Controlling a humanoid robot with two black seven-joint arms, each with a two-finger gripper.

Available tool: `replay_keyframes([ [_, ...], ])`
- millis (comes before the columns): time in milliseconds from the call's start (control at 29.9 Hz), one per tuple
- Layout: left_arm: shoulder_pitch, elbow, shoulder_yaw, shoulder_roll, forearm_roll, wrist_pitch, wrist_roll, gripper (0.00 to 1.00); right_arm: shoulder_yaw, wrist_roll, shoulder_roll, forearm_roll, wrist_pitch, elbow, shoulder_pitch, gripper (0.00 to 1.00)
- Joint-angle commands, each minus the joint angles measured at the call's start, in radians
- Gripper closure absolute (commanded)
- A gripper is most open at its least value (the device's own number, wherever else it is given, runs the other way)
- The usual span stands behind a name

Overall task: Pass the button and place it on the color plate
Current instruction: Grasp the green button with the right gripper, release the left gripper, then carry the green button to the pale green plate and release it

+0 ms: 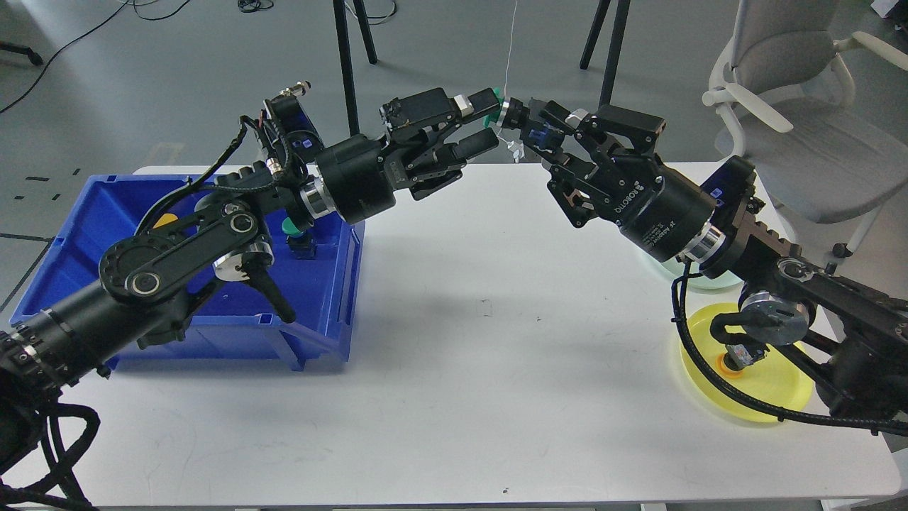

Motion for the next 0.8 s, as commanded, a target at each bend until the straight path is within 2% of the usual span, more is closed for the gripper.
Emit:
replay_keyframes([
  [0,0.001,0.000,-0.001,-0.001,-0.001,0.000,-0.002,0.25,-0.001,-0.001,-0.004,-0.004,0.000,0.001,-0.006,0.81],
  [134,0.001,0.000,-0.003,-0.007,-0.001,0.000,-0.002,0.24,0.007,-0.001,-0.032,-0.009,0.000,0.000,-0.023,0.81],
  [334,0.001,0.001,-0.003,-0.007,-0.004,0.000,-0.002,0.23,0.016,-0.001,-0.154,-0.010,0.000,-0.060,-0.047,0.82],
  [502,0.003,0.001,-0.004,-0.007,-0.006,0.000,-0.002,0.23,0.016,-0.001,-0.228,-0.012,0.000,-0.263,-0.049,0.82],
  [769,0.010,0.003,-0.010,-0.007,-0.006,0.000,-0.002,0.23,-0.011,-0.001,-0.188,-0.099,-0.019,-0.693,-0.047,0.82],
])
